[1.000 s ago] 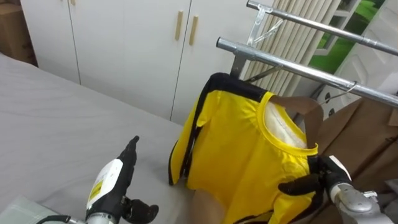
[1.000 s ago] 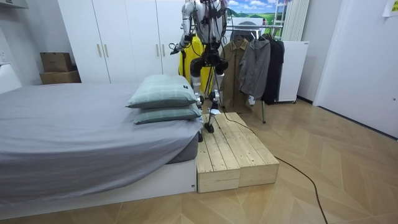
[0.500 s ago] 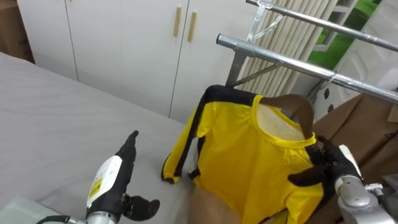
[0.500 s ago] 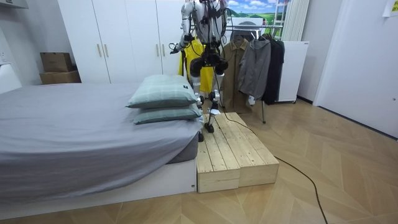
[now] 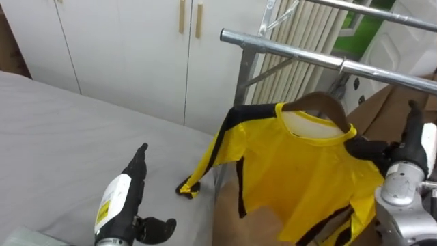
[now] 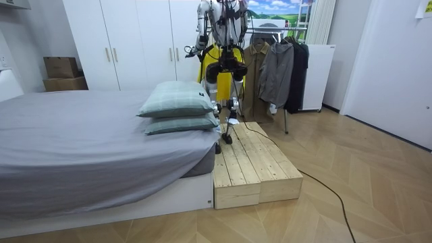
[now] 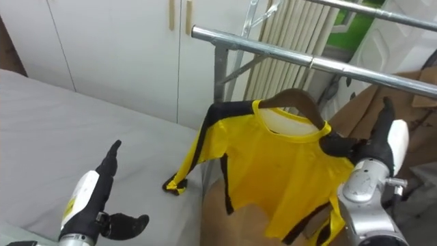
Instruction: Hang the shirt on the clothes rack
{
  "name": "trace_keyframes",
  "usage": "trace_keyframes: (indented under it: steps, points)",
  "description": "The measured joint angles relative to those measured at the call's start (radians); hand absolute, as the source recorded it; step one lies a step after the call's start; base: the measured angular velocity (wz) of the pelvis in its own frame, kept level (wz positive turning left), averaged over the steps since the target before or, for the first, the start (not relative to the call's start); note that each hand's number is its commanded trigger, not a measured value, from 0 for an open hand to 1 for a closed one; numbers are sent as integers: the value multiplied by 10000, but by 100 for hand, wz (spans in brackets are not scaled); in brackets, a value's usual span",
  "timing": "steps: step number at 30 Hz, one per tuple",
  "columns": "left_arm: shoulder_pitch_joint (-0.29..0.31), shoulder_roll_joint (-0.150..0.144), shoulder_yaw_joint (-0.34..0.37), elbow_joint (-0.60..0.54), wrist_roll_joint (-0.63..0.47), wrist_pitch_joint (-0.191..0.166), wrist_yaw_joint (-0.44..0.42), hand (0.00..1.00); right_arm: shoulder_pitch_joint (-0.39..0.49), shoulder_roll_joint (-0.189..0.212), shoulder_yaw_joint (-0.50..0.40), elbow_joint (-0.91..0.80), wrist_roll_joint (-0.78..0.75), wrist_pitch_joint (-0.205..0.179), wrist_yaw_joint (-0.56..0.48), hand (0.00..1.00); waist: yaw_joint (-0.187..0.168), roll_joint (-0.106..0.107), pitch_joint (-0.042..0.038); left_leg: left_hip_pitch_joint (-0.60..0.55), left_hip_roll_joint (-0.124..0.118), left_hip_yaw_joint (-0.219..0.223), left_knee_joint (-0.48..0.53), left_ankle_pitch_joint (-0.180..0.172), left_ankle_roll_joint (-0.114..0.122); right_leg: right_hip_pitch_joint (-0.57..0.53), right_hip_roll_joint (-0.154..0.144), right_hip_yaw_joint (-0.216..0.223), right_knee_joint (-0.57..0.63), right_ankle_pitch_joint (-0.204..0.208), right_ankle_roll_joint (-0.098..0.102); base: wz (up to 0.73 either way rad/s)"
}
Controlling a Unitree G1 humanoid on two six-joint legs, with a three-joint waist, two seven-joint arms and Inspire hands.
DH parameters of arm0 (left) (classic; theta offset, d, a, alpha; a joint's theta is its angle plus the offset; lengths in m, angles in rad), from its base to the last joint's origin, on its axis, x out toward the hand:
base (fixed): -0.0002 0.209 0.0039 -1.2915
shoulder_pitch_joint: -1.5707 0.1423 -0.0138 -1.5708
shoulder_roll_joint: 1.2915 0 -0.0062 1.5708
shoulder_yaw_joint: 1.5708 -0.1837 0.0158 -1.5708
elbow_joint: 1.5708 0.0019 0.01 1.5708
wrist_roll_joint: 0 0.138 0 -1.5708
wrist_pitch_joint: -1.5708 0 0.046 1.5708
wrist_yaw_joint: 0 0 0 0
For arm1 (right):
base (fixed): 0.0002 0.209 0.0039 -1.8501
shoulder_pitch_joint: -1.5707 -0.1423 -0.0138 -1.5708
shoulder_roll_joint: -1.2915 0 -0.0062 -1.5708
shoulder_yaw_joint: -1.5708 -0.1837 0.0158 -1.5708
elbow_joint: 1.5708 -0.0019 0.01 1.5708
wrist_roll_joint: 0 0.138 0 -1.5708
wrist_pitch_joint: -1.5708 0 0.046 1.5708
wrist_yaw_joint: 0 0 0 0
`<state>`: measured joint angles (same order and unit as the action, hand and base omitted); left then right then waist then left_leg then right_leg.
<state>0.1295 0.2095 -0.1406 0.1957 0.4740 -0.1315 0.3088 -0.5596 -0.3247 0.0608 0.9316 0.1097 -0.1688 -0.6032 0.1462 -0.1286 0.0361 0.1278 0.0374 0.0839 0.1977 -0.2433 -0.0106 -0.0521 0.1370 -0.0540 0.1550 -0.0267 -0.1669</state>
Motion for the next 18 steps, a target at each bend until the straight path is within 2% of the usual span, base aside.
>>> trace_keyframes:
  steps: [5, 13, 15, 16, 18]
  points:
    - [33, -25, -2, 6, 3, 0, -90, 0, 0, -3, -32, -16, 390, -173, -433, 0, -59, 39, -18, -4, 31, 10, 41, 0, -1, -5, 67, 144, 4, -1, -6, -6]
    - [41, -29, 5, 3, 6, -1, -128, 0, 0, -28, -35, -20, 466, -173, -764, 0, -242, 90, -59, -38, 32, 25, 70, 0, -2, -43, 107, 268, 32, -25, 29, -3]
    - [43, -14, 8, 3, 4, 0, -127, 0, 0, -56, -34, -23, 536, -173, -763, 0, -306, 75, -129, -151, 30, 78, 85, 0, -4, -144, 109, 303, 35, -30, 66, -4]
    - [42, -7, 21, 2, 4, 0, -124, 0, 0, -81, -34, -43, 628, -173, -762, 0, -306, 68, -155, -157, 29, 121, 83, 1, -5, -214, 112, 353, 77, 16, 7, -10]
    - [45, 11, 29, -9, 7, 1, -122, 0, 25, -90, -39, -43, 845, -170, -762, 0, -386, 64, -171, -131, 24, 138, 82, 0, -6, -209, 108, 357, 152, 24, -6, -8]
